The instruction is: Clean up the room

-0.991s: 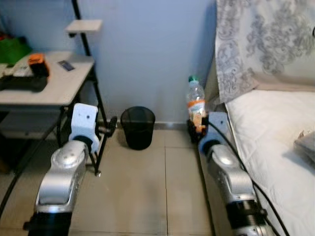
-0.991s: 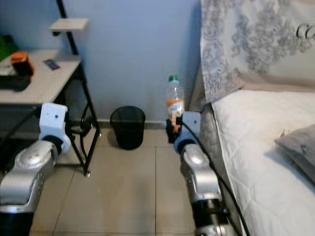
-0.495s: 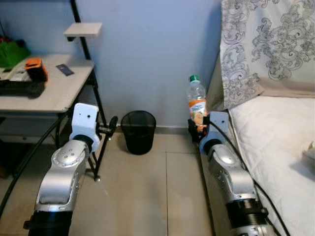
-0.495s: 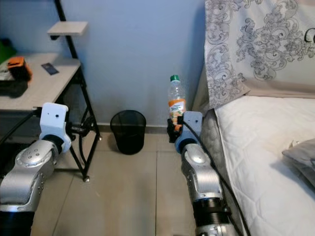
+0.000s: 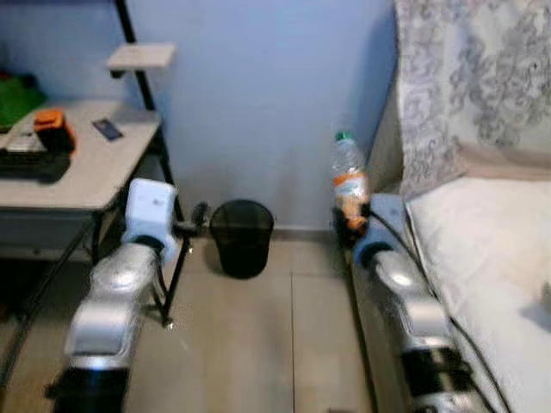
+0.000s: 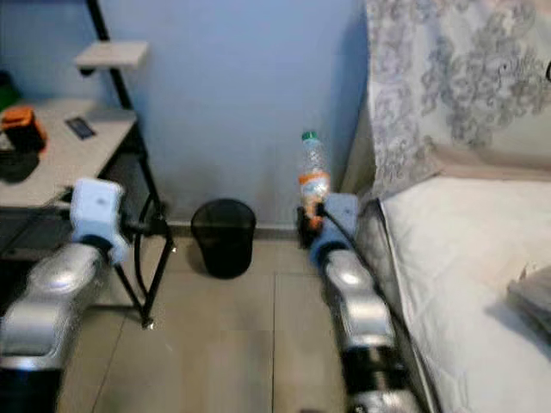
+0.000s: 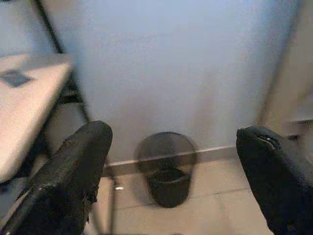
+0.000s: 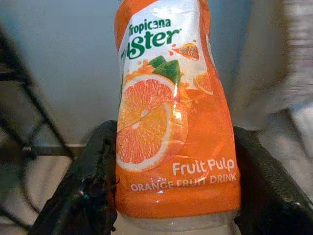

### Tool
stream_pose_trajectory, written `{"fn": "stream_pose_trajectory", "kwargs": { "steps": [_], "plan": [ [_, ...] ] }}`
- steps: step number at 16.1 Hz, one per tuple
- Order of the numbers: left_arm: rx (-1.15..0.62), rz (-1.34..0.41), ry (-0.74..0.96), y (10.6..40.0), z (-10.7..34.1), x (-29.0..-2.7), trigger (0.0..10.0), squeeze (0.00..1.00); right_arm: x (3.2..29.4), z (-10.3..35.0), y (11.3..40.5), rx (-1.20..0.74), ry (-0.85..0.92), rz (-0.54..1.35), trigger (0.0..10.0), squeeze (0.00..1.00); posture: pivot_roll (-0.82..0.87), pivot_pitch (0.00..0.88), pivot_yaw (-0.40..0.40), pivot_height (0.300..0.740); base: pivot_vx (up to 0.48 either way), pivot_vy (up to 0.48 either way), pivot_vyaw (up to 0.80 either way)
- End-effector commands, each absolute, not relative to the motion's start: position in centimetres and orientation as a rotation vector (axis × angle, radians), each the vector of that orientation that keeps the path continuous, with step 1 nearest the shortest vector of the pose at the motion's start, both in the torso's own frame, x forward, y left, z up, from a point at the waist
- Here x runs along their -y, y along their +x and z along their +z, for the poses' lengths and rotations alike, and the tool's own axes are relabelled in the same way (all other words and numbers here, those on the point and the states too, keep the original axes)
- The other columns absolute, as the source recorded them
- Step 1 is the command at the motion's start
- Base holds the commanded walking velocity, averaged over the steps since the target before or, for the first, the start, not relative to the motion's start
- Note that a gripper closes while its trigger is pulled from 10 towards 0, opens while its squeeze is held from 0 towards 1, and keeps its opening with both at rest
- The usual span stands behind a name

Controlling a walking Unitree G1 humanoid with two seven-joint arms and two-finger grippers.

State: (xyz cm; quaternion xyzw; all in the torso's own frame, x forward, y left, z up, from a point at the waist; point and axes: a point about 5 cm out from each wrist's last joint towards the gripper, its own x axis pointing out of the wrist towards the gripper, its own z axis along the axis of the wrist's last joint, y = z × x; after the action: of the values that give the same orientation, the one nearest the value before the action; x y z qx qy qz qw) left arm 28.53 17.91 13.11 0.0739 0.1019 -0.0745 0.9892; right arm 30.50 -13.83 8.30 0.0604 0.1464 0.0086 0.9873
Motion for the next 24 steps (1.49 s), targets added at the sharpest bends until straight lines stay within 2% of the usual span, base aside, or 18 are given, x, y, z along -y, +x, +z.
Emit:
{"fn": "stream_pose_trajectory", "kwargs": {
  "steps": [1,24],
  "plan": [
    [-0.189,-0.136,0.164,28.67,13.60,-18.50,10.0,0.00,13.42,8.85,30.82,-0.278,0.127,0.025,10.0,0.00,-0.02,0.000,-0.007,0.740,0.304,0.000,0.00],
    [-0.187,-0.147,0.182,28.43,13.30,-18.35,10.0,0.00,13.55,8.34,30.50,-0.288,0.125,0.014,10.0,0.00,-0.01,0.000,-0.005,0.740,0.304,0.000,0.00]
  ]
}}
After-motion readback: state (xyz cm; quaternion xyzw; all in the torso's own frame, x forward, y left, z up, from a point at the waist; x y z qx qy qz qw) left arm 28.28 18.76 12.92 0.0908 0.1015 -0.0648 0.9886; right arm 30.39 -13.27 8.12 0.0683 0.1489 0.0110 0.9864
